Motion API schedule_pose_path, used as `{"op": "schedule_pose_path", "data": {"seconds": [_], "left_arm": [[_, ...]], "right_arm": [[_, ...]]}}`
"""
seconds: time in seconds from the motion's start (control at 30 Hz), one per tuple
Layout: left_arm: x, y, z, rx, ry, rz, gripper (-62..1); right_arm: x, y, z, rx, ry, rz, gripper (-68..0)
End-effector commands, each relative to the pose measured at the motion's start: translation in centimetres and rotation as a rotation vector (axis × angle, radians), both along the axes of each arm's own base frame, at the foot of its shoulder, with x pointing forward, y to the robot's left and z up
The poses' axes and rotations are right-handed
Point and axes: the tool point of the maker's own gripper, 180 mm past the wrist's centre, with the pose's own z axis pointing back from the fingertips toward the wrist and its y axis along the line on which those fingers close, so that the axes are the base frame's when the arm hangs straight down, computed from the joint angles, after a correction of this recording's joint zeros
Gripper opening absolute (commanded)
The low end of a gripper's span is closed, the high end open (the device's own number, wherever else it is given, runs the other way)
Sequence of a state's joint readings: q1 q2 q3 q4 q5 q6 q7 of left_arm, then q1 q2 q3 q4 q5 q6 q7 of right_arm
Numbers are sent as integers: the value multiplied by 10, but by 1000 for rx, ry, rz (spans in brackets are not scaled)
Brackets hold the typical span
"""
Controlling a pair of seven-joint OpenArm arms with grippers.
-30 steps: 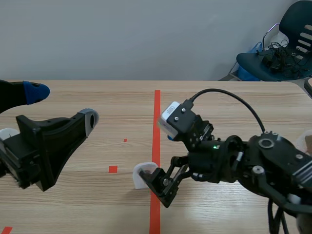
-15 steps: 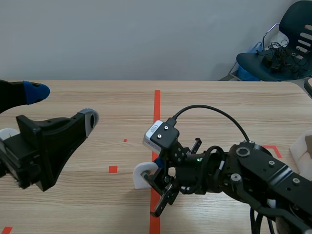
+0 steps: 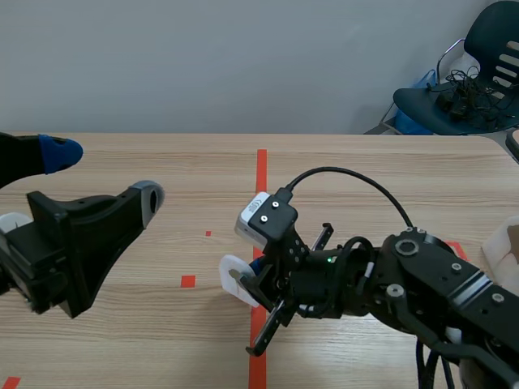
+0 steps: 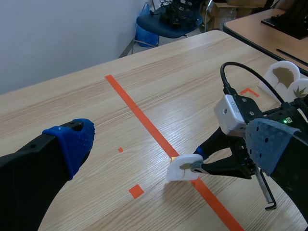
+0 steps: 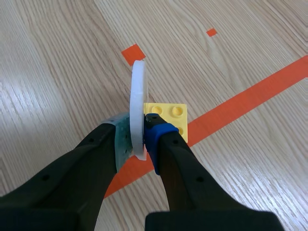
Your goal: Do the leaf sorting experiment
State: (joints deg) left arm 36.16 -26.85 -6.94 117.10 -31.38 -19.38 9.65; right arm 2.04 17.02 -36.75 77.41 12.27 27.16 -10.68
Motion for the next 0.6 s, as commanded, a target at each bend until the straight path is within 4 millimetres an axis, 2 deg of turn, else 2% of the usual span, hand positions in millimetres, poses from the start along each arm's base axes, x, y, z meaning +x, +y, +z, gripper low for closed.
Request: {"op": "schedule_pose_path", "data": {"seconds": [0.0, 0.07, 0.2, 0.4, 0.57], "left_arm": [[2, 1, 6, -15, -21, 2, 14], [2, 1, 5, -15, -20, 2, 14], [2, 1, 6, -15, -21, 2, 14], [4, 1, 8, -17, -31, 2, 14], [4, 1, 8, -17, -31, 2, 14]], "right_arm": [[25, -6, 38, 65, -70, -57, -642], [42, -20, 60, 95, -79, -148, -642], [72, -75, 83, 68, -109, -375, -642], [81, -154, 87, 68, -96, -618, -642], [74, -211, 79, 38, -89, -808, -643]]}}
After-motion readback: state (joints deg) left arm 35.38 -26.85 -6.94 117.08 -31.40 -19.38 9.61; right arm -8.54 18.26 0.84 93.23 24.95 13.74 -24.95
